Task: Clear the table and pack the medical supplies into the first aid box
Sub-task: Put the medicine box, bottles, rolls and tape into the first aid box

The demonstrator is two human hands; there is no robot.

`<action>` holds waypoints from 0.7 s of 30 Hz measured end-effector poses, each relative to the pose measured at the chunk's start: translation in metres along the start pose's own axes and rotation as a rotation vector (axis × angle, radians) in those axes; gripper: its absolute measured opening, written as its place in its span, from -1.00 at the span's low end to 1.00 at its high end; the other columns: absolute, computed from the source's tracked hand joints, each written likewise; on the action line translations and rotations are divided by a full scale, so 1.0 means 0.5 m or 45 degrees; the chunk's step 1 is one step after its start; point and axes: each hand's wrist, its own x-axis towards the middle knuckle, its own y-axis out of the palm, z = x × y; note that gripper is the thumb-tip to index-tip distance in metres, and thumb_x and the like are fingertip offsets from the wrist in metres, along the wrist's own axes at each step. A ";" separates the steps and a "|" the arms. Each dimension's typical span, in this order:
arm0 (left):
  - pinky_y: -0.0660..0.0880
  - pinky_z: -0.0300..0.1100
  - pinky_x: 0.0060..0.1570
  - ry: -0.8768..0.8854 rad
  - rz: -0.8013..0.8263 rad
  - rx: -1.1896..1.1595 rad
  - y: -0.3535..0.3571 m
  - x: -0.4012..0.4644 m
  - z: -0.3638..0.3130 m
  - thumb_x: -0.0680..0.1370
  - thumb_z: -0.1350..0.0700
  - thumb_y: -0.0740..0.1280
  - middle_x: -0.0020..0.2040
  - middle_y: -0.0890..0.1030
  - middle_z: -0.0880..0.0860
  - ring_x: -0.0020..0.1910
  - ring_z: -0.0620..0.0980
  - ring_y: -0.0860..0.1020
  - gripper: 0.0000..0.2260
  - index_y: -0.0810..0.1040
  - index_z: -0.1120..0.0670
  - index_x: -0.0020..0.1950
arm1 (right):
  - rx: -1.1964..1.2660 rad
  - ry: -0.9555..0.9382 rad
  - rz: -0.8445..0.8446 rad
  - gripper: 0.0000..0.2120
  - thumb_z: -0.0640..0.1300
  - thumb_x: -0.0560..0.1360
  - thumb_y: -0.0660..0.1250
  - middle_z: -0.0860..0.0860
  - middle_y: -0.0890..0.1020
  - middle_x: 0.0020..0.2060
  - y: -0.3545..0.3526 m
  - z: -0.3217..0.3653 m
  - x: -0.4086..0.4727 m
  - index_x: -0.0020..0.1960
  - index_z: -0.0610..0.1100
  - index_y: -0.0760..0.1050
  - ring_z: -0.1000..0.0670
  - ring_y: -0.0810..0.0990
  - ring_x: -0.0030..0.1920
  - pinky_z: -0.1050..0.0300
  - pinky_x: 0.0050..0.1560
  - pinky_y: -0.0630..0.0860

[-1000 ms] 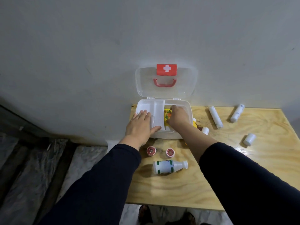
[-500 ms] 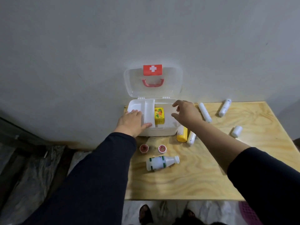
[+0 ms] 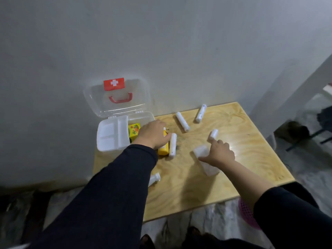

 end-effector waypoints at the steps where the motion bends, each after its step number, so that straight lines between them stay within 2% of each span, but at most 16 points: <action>1: 0.44 -0.04 0.11 0.014 -0.008 0.006 0.008 0.004 -0.012 0.56 -0.11 0.20 0.33 0.49 0.02 0.29 0.10 0.47 -0.60 0.49 0.04 0.32 | 0.004 0.029 0.021 -0.20 0.30 0.29 0.42 -0.08 0.44 0.23 0.008 -0.015 -0.005 0.34 -0.14 0.30 -0.14 0.39 0.29 -0.05 0.14 0.47; 4: 0.46 0.00 0.13 0.043 0.050 -0.001 0.031 0.009 -0.042 0.55 -0.12 0.20 0.32 0.49 0.00 0.27 0.08 0.47 -0.59 0.47 0.04 0.33 | 0.079 0.065 0.099 -0.20 0.28 0.25 0.46 -0.09 0.42 0.22 0.032 -0.044 -0.017 0.29 -0.18 0.33 -0.15 0.39 0.29 -0.04 0.18 0.47; 8: 0.44 0.02 0.18 0.062 0.122 -0.030 0.052 0.007 -0.077 0.55 -0.13 0.22 0.38 0.45 0.00 0.35 0.07 0.41 -0.54 0.42 0.04 0.39 | 0.203 0.047 0.062 -0.39 0.08 0.32 0.42 -0.14 0.46 0.17 0.057 -0.058 -0.026 0.22 -0.23 0.37 -0.19 0.44 0.24 0.00 0.15 0.48; 11: 0.41 -0.01 0.17 0.065 0.133 -0.015 0.056 0.002 -0.097 0.57 -0.10 0.22 0.40 0.43 0.01 0.35 0.09 0.41 -0.56 0.41 0.04 0.40 | 0.210 0.022 0.031 -0.47 0.04 0.34 0.39 -0.16 0.48 0.13 0.056 -0.062 -0.027 0.18 -0.25 0.40 -0.20 0.45 0.21 0.02 0.11 0.47; 17: 0.41 0.00 0.23 0.029 0.113 -0.073 0.052 -0.002 -0.083 0.57 -0.09 0.22 0.44 0.40 -0.03 0.39 0.05 0.39 -0.54 0.35 -0.03 0.46 | 0.208 -0.062 -0.029 -0.48 0.04 0.30 0.44 -0.11 0.48 0.08 0.004 -0.064 -0.018 0.16 -0.19 0.44 -0.15 0.44 0.18 0.05 -0.02 0.46; 21: 0.43 -0.02 0.23 -0.056 0.028 -0.094 0.033 -0.009 -0.043 0.60 -0.02 0.19 0.42 0.44 0.00 0.35 0.08 0.43 -0.59 0.39 0.00 0.44 | 0.253 -0.156 -0.123 -0.46 0.02 0.30 0.45 -0.09 0.50 0.07 -0.057 -0.030 -0.012 0.19 -0.17 0.45 -0.12 0.45 0.15 0.11 -0.10 0.41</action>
